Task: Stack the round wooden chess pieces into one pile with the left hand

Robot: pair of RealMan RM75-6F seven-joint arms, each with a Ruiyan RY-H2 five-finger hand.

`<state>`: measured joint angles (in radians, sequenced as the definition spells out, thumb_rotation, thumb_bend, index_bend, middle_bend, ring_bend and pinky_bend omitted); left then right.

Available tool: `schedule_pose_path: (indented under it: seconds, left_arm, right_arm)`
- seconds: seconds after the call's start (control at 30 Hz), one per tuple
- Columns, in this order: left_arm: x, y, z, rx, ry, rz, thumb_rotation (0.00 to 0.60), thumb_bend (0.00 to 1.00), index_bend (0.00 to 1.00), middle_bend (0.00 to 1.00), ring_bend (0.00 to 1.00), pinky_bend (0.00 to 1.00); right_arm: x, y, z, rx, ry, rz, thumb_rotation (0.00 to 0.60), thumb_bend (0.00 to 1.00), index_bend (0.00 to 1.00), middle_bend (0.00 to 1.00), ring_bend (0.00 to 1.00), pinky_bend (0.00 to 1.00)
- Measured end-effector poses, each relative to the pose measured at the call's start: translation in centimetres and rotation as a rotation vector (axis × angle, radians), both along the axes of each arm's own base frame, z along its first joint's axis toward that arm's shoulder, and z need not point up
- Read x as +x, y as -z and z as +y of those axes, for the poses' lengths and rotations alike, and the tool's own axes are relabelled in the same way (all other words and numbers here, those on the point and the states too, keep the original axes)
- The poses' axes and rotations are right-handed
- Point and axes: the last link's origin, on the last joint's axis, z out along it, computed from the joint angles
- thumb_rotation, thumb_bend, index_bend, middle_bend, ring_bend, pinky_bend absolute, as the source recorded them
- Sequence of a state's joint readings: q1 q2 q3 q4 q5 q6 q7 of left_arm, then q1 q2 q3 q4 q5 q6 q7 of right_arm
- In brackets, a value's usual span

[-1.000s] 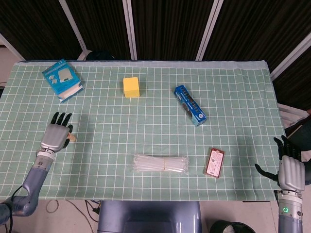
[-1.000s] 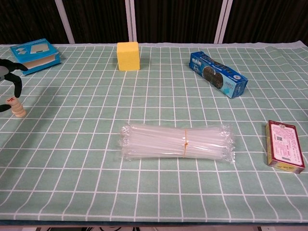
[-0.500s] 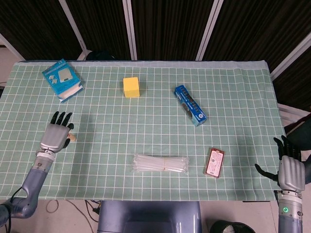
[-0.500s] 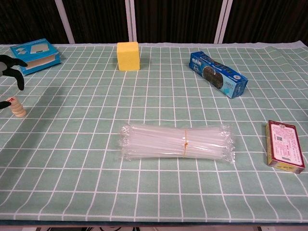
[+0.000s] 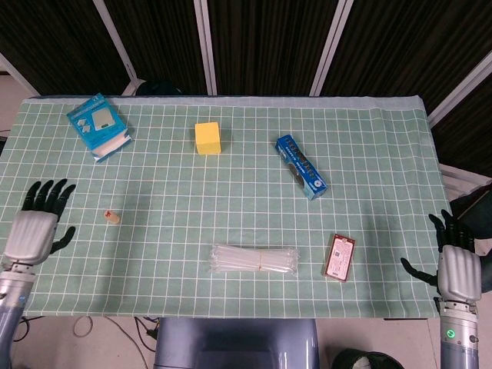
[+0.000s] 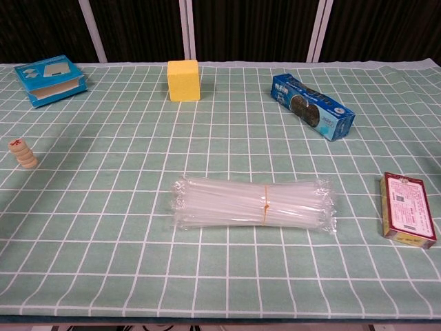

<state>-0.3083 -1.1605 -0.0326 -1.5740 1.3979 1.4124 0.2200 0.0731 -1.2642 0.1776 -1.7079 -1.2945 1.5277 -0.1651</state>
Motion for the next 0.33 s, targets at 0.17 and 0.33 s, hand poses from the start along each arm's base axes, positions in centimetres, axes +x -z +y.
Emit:
schedule_pose_path:
  seconds: [0.17,0.33]
  left_arm:
    - [-1.2,-1.3,-1.8,0.017,-0.03,-0.041,0.6,0.3,0.06,0.03,0.0,0.0]
    - [-2.3,-2.2,-3.0,0.031,-0.046,-0.062,0.6,0.3,0.03,0.03,0.0,0.0]
  right_arm:
    - [0.5,0.0,0.1,0.007,-0.085,0.048,0.6,0.27,0.12,0.05,0.0,0.0]
    - [0.7,0.0,0.3,0.012,-0.153,0.106,0.6,0.27,0.12,0.05,0.0,0.0]
